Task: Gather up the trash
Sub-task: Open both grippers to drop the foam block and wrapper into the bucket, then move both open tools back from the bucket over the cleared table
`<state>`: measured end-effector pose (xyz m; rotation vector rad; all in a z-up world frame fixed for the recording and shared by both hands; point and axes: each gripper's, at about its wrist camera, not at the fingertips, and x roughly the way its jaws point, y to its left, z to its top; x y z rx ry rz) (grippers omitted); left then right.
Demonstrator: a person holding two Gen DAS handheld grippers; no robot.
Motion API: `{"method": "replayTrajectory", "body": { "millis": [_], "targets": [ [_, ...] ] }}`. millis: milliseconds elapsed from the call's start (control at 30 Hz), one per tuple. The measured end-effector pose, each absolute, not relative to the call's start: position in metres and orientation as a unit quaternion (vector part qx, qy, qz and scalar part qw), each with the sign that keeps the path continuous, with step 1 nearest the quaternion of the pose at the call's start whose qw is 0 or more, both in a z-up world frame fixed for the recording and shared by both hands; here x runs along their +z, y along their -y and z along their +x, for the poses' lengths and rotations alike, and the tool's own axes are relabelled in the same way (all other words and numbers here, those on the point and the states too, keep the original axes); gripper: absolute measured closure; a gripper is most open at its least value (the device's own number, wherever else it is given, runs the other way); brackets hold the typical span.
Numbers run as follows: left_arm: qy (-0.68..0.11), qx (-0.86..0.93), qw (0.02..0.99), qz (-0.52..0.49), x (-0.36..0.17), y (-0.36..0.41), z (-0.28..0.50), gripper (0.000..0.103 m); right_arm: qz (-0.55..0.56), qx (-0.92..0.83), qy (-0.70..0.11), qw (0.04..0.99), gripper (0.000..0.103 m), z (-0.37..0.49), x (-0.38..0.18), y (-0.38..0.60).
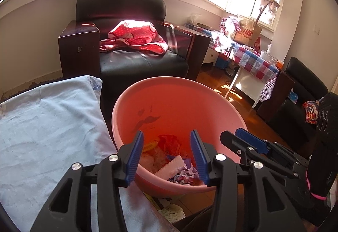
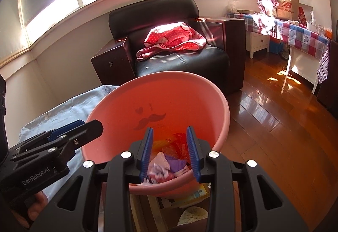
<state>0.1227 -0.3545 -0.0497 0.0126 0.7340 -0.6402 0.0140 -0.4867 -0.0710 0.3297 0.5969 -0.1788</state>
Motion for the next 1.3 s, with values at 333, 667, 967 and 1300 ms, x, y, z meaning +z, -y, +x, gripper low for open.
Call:
{"method": "replayTrajectory", "body": {
  "millis": [333,667,967,1300],
  "targets": [
    [-0.348,-0.297,0.889,0.004,-0.038,0.338,0.108,0.043,0.152,-0.081,-0.278,0.945,0.07,-0.001,-0.054,0.47],
    [-0.335,-0.271,0.902,0.005,-0.021,0.305,0.087,0.041,0.136,-0.08,-0.278,0.948,0.055,-0.017,-0.038,0.442],
    [-0.321,-0.251,0.913,-0.01,-0.004,0.268,0.072,0.041,0.088,-0.078,-0.263,0.957,0.046,-0.031,-0.021,0.405],
    [-0.307,-0.235,0.922,-0.013,0.007,0.241,0.058,0.041,0.071,-0.078,-0.258,0.96,0.044,-0.037,-0.01,0.384]
  ]
}}
